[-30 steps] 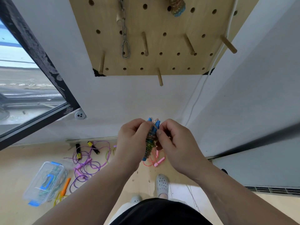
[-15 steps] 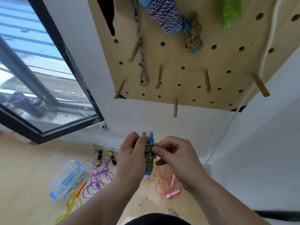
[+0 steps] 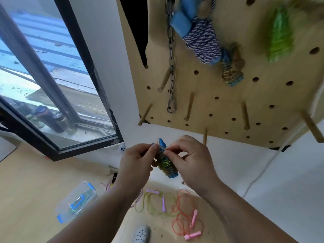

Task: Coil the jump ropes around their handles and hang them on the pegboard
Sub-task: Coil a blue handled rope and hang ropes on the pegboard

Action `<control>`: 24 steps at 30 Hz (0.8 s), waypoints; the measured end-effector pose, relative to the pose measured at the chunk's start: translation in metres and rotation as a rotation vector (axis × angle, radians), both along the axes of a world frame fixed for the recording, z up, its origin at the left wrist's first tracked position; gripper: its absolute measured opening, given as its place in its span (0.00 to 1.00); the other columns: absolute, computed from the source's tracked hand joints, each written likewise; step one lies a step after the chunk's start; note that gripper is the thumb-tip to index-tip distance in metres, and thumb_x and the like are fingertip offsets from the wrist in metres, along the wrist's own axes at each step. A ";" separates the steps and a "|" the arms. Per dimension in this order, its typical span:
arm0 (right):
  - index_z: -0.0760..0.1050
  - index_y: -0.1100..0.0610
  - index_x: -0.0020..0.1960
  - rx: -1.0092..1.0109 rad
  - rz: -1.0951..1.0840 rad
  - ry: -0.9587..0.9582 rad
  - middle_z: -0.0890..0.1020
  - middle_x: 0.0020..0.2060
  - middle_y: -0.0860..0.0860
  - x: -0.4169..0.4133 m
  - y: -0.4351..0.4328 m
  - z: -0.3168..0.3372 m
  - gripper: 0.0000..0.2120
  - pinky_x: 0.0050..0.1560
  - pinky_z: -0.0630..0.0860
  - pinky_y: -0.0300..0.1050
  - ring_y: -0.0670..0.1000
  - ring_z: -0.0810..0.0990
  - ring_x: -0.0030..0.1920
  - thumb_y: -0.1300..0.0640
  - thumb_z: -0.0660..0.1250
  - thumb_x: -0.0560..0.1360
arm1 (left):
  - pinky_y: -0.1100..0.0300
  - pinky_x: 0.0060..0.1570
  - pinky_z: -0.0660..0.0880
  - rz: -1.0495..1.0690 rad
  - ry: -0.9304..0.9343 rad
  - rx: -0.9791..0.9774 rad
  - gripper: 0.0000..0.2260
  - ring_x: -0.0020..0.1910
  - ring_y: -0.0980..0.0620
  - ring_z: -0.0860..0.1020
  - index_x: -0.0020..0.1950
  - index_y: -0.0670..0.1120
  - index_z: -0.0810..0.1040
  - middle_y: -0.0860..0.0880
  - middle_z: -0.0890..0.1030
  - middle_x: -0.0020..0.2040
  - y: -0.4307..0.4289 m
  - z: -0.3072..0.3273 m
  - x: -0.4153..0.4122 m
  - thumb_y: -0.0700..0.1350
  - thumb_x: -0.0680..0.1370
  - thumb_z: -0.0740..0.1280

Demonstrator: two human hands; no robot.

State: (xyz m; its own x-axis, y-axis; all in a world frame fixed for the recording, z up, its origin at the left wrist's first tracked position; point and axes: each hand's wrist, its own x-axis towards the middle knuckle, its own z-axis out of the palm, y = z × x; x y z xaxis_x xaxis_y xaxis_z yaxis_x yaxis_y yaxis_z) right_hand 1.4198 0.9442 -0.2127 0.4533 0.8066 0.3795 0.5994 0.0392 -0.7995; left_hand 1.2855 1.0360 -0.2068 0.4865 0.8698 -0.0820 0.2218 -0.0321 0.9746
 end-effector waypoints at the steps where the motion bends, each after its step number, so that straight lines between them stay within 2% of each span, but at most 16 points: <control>1: 0.82 0.54 0.43 0.008 -0.002 -0.012 0.79 0.39 0.43 0.003 0.009 0.003 0.04 0.42 0.77 0.40 0.47 0.80 0.44 0.60 0.75 0.75 | 0.62 0.33 0.74 -0.009 -0.015 -0.003 0.09 0.32 0.56 0.78 0.45 0.47 0.86 0.48 0.84 0.34 0.010 0.003 0.002 0.45 0.82 0.67; 4: 0.82 0.56 0.44 0.024 -0.005 -0.039 0.79 0.40 0.45 0.006 0.035 0.015 0.02 0.40 0.80 0.45 0.49 0.80 0.45 0.60 0.74 0.76 | 0.59 0.36 0.76 -0.061 -0.063 -0.037 0.09 0.34 0.55 0.80 0.48 0.47 0.85 0.49 0.85 0.38 0.040 0.013 0.009 0.45 0.83 0.66; 8: 0.82 0.58 0.44 0.083 -0.049 -0.103 0.80 0.41 0.48 0.007 0.064 0.032 0.02 0.40 0.81 0.44 0.50 0.81 0.44 0.62 0.74 0.76 | 0.54 0.37 0.78 -0.142 -0.180 -0.026 0.05 0.34 0.50 0.81 0.55 0.51 0.81 0.45 0.85 0.40 0.080 0.024 0.015 0.43 0.82 0.67; 10: 0.82 0.57 0.44 0.084 -0.094 -0.115 0.80 0.41 0.47 0.007 0.075 0.038 0.02 0.42 0.80 0.46 0.50 0.81 0.43 0.61 0.74 0.76 | 0.58 0.34 0.79 -0.212 -0.215 0.031 0.07 0.33 0.52 0.81 0.55 0.54 0.78 0.44 0.84 0.38 0.098 0.027 0.016 0.42 0.82 0.67; 12: 0.82 0.57 0.44 0.092 -0.128 -0.092 0.81 0.41 0.48 0.006 0.083 0.044 0.03 0.43 0.80 0.46 0.51 0.81 0.43 0.63 0.74 0.75 | 0.63 0.35 0.77 -0.307 -0.217 0.146 0.08 0.33 0.54 0.79 0.54 0.56 0.79 0.43 0.83 0.38 0.114 0.026 0.019 0.41 0.83 0.66; 15: 0.81 0.56 0.44 0.101 -0.185 -0.017 0.81 0.40 0.49 0.003 0.092 0.050 0.05 0.44 0.80 0.44 0.51 0.82 0.42 0.65 0.73 0.75 | 0.59 0.43 0.81 -0.426 -0.208 0.283 0.12 0.43 0.55 0.82 0.59 0.60 0.82 0.50 0.83 0.47 0.135 0.019 0.026 0.45 0.83 0.65; 17: 0.80 0.56 0.44 0.087 -0.231 0.062 0.81 0.40 0.49 0.002 0.096 0.052 0.06 0.45 0.79 0.43 0.49 0.82 0.42 0.64 0.72 0.77 | 0.55 0.46 0.82 -0.476 -0.210 0.332 0.12 0.48 0.53 0.82 0.59 0.61 0.83 0.56 0.83 0.49 0.145 0.017 0.031 0.47 0.80 0.65; 20: 0.78 0.53 0.44 0.063 -0.325 0.165 0.81 0.38 0.45 -0.002 0.100 0.053 0.07 0.43 0.78 0.41 0.46 0.81 0.41 0.61 0.69 0.79 | 0.54 0.43 0.82 -0.525 -0.193 0.267 0.12 0.40 0.55 0.83 0.54 0.60 0.84 0.58 0.84 0.43 0.152 0.023 0.038 0.42 0.80 0.71; 22: 0.78 0.52 0.44 0.053 -0.404 0.108 0.81 0.38 0.45 -0.004 0.104 0.056 0.07 0.44 0.78 0.40 0.46 0.80 0.41 0.60 0.68 0.80 | 0.55 0.40 0.82 -0.536 -0.191 0.189 0.09 0.34 0.53 0.83 0.53 0.57 0.84 0.53 0.85 0.39 0.151 0.031 0.042 0.43 0.78 0.73; 24: 0.78 0.52 0.45 0.076 -0.470 0.094 0.82 0.40 0.46 -0.003 0.110 0.060 0.06 0.45 0.81 0.46 0.48 0.81 0.43 0.59 0.68 0.80 | 0.55 0.38 0.82 -0.517 -0.212 0.129 0.06 0.32 0.51 0.84 0.52 0.54 0.84 0.50 0.85 0.38 0.150 0.039 0.046 0.44 0.78 0.73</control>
